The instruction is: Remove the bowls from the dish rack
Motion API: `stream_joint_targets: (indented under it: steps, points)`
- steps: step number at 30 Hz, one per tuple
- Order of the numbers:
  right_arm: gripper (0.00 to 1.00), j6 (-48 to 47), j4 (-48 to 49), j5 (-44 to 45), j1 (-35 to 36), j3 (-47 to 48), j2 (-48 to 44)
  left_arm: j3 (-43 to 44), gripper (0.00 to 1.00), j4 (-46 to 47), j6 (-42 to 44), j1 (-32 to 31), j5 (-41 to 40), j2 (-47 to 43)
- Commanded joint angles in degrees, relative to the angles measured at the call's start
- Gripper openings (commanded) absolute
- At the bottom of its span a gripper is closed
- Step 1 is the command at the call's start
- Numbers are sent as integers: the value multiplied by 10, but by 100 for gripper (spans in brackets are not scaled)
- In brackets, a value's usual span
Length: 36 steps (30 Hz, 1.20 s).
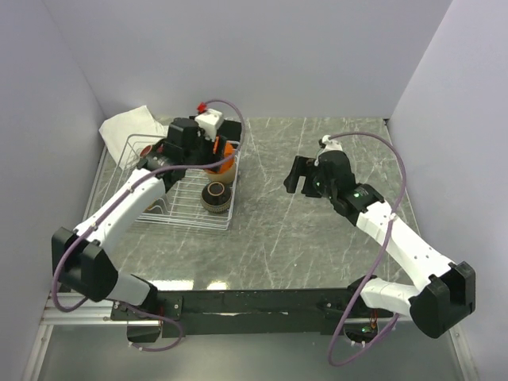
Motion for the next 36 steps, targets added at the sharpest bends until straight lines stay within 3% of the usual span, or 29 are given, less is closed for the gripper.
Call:
stream_joint_targets:
  steps: [1, 6, 9, 14, 23, 26, 31, 36]
  points:
    - [100, -13, -61, 3, -41, 47, -1, -13, 20, 105, 94, -47, -62, -54]
    - [100, -11, -115, -96, -117, 79, 4, -55, 21, 163, 176, -116, -71, -78]
    - [100, -12, -171, -112, -141, 112, 28, -84, 20, 206, 231, -162, -91, -86]
    - [100, -7, -226, -129, -141, 152, 51, -125, 14, 284, 298, -227, -130, -77]
    - [100, -10, -285, -152, -140, 204, 94, -222, 14, 438, 409, -366, -244, -33]
    - [100, -11, -295, -164, -141, 213, 104, -259, 10, 506, 444, -402, -278, -10]
    - [100, -17, -310, -193, -136, 225, 129, -338, 3, 695, 549, -437, -315, 37]
    - [100, -25, -329, -200, -112, 244, 161, -377, 1, 798, 604, -465, -349, 70]
